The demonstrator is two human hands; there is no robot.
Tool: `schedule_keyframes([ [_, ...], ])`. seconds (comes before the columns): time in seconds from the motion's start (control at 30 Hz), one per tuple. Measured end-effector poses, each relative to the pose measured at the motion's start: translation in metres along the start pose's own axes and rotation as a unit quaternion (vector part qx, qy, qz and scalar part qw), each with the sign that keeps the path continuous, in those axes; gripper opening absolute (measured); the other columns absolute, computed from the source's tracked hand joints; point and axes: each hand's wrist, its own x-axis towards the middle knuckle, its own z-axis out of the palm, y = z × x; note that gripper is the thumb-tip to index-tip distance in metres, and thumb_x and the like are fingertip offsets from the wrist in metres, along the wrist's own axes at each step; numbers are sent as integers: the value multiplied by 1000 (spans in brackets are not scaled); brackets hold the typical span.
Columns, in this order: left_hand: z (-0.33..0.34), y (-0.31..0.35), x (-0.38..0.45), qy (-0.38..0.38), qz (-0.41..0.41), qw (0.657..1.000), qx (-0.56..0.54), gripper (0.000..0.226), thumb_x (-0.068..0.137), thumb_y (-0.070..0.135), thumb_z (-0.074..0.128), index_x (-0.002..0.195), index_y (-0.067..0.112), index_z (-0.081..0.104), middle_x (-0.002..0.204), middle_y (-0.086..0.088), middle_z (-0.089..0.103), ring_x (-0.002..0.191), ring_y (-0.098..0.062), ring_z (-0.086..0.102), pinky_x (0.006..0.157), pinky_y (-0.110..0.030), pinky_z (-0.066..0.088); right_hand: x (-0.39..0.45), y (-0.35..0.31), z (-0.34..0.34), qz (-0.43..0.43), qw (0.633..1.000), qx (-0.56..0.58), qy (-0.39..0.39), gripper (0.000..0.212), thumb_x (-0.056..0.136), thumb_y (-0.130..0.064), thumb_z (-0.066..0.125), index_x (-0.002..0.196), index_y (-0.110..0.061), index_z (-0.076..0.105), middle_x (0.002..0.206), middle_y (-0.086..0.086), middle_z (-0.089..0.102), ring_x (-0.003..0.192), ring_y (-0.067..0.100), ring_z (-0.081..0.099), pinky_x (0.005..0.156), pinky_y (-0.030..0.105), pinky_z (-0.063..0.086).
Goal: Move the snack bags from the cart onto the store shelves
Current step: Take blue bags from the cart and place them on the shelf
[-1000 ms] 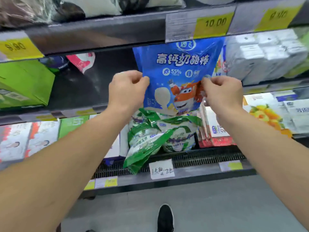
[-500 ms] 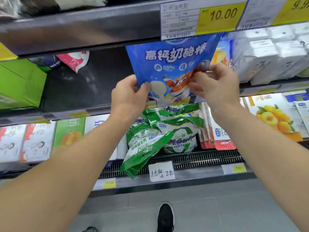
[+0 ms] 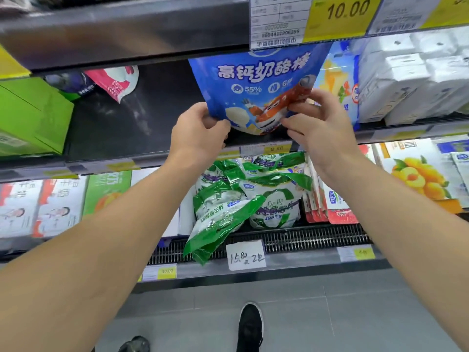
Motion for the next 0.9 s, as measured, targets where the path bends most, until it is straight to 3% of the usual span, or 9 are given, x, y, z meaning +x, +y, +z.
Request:
schedule_keyframes([
  [0.1,-3,-5,-9,-3,-5,1000,-19,52,81,24,59,133,26,52,98,12,73,87,-15,72,82,-41,60,-8,2,1,3,999,-35,36,59,76,-17,70,126,-30,43,104,-14,67,108,19,65,98,44,51],
  [0.17,-8,-10,-17,4,-8,1000,-15,66,79,29,59,142,23,44,107,13,71,95,-15,70,87,-41,58,-18,5,6,-10,996,-76,53,51,80,-16,70,123,-29,46,104,-14,66,96,7,65,93,36,54],
  [0.23,-15,-15,-27,8,0,1000,-9,60,80,28,61,139,22,49,109,11,70,100,-12,68,89,-40,56,-33,8,13,-30,991,-121,53,43,82,-15,68,119,-29,51,106,-13,66,89,-1,63,85,26,53],
  [0.33,-27,-25,-47,9,14,1000,6,44,88,21,63,132,19,57,113,4,69,103,-7,65,94,-35,53,-58,14,28,-28,982,-186,3,36,84,-18,66,118,-28,57,111,-15,64,98,-4,61,83,18,47],
  [0.5,-64,-64,-84,7,-12,999,30,34,88,17,65,122,16,64,114,4,68,105,-9,64,99,-32,50,-102,26,71,-35,950,-295,-101,38,86,-18,64,123,-22,60,120,-12,62,113,5,58,101,26,45],
  [0.73,-172,-129,-139,58,-47,995,65,26,88,20,67,113,17,68,110,9,67,100,-5,65,91,-18,48,-158,34,161,-86,881,-402,-235,41,84,-19,65,124,-24,61,123,-9,61,116,9,55,105,28,41],
  [0.9,-282,-168,-193,131,-61,987,71,32,81,32,67,112,26,68,106,13,71,99,-1,67,98,-30,51,-203,26,252,-142,829,-440,-313,39,82,-23,66,121,-27,63,119,-5,63,114,13,57,106,35,43],
])
